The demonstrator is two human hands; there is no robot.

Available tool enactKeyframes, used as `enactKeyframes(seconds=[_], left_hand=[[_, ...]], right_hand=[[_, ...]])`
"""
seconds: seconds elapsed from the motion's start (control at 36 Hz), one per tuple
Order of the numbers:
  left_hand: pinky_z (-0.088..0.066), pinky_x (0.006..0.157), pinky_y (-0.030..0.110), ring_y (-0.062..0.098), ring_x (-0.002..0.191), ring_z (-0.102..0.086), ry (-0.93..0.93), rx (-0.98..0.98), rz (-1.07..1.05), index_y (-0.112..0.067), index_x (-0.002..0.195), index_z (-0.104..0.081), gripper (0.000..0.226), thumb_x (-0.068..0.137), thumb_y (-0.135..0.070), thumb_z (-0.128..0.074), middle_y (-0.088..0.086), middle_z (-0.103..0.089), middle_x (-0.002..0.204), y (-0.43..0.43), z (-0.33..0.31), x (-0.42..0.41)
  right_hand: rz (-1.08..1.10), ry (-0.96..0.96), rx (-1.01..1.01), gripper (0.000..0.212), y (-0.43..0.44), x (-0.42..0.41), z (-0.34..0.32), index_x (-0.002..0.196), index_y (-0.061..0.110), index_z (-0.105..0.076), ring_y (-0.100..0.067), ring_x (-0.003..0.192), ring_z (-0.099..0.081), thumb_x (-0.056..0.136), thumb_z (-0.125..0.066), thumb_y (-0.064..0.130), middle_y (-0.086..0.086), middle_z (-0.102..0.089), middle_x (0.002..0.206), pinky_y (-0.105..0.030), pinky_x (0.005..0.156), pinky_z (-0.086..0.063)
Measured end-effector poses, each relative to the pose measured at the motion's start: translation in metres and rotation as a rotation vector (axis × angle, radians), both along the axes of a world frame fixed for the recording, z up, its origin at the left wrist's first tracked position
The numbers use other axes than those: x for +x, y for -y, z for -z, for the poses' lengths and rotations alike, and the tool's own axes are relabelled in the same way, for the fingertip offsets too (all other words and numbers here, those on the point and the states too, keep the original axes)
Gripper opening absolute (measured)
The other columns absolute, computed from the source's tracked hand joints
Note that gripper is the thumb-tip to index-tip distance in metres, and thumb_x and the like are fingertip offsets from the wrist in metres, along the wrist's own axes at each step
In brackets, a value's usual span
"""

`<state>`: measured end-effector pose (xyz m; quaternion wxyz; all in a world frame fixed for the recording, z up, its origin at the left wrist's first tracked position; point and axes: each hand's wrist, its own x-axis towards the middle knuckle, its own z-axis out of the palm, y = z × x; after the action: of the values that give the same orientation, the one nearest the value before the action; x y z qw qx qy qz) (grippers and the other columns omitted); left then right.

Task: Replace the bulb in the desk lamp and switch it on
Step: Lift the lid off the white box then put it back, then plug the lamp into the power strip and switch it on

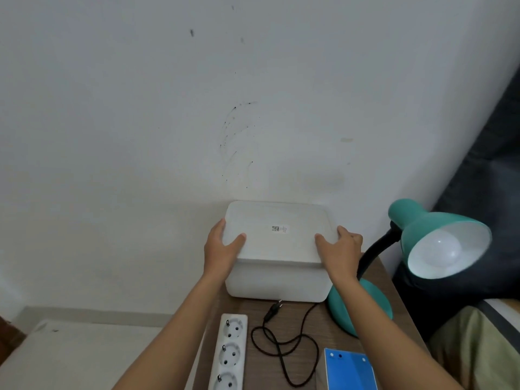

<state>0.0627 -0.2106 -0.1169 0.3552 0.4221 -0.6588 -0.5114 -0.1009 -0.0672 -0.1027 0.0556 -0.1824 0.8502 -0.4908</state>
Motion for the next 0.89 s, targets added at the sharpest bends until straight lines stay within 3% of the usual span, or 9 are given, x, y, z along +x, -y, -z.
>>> enactKeyframes(seconds=[0.08, 0.36, 0.56, 0.67, 0.75, 0.89], left_hand=[[-0.03, 0.109, 0.029, 0.02, 0.134, -0.038, -0.009, -0.007, -0.017, -0.011, 0.142, -0.034, 0.066, 0.085, -0.02, -0.066, 0.004, -0.036, 0.148, 0.0, 0.001, -0.001], [-0.034, 0.105, 0.026, 0.019, 0.128, -0.044, -0.023, -0.017, -0.059, -0.01, 0.139, -0.039, 0.063, 0.084, -0.019, -0.067, 0.004, -0.044, 0.142, 0.0, 0.005, -0.001], [-0.034, 0.111, 0.039, 0.022, 0.13, -0.043, 0.012, -0.041, -0.061, -0.01, 0.14, -0.038, 0.064, 0.084, -0.02, -0.066, 0.006, -0.043, 0.143, 0.002, 0.007, -0.004], [-0.037, 0.106, 0.035, 0.02, 0.124, -0.046, 0.041, -0.054, -0.038, -0.009, 0.139, -0.039, 0.061, 0.085, -0.019, -0.065, 0.006, -0.045, 0.14, 0.004, 0.005, -0.001], [-0.04, 0.098, 0.03, 0.017, 0.115, -0.048, 0.054, -0.063, -0.014, -0.009, 0.134, -0.044, 0.052, 0.085, -0.017, -0.062, 0.005, -0.047, 0.134, 0.002, 0.001, 0.005], [-0.032, 0.095, 0.022, 0.017, 0.122, -0.045, 0.084, -0.128, -0.018, -0.009, 0.129, -0.048, 0.045, 0.087, -0.018, -0.061, 0.006, -0.048, 0.134, -0.004, 0.0, 0.027]], right_hand=[[0.002, 0.005, -0.014, 0.063, 0.0, -0.001, 0.002, 0.139, 0.005, -0.04, -0.025, 0.116, -0.048, 0.085, -0.063, 0.03, -0.013, -0.038, 0.135, -0.024, 0.087, -0.036], [0.008, 0.024, -0.046, 0.064, -0.001, 0.0, 0.007, 0.139, 0.005, -0.04, -0.026, 0.123, -0.044, 0.085, -0.063, 0.031, -0.013, -0.036, 0.14, -0.025, 0.093, -0.035], [-0.002, 0.023, -0.029, 0.065, -0.001, 0.0, 0.006, 0.14, 0.006, -0.039, -0.026, 0.122, -0.045, 0.086, -0.062, 0.031, -0.013, -0.035, 0.141, -0.026, 0.092, -0.036], [-0.036, 0.015, 0.03, 0.058, -0.003, 0.0, 0.001, 0.137, 0.002, -0.04, -0.027, 0.121, -0.045, 0.088, -0.059, 0.028, -0.015, -0.036, 0.139, -0.024, 0.089, -0.035], [-0.065, -0.022, 0.091, 0.05, -0.008, 0.005, -0.005, 0.132, -0.002, -0.044, -0.029, 0.125, -0.041, 0.089, -0.055, 0.02, -0.018, -0.038, 0.138, -0.029, 0.096, -0.035], [-0.092, -0.114, 0.04, 0.049, -0.016, 0.03, -0.014, 0.134, 0.001, -0.045, -0.027, 0.129, -0.039, 0.089, -0.055, 0.015, -0.016, -0.042, 0.138, -0.03, 0.104, -0.032]])
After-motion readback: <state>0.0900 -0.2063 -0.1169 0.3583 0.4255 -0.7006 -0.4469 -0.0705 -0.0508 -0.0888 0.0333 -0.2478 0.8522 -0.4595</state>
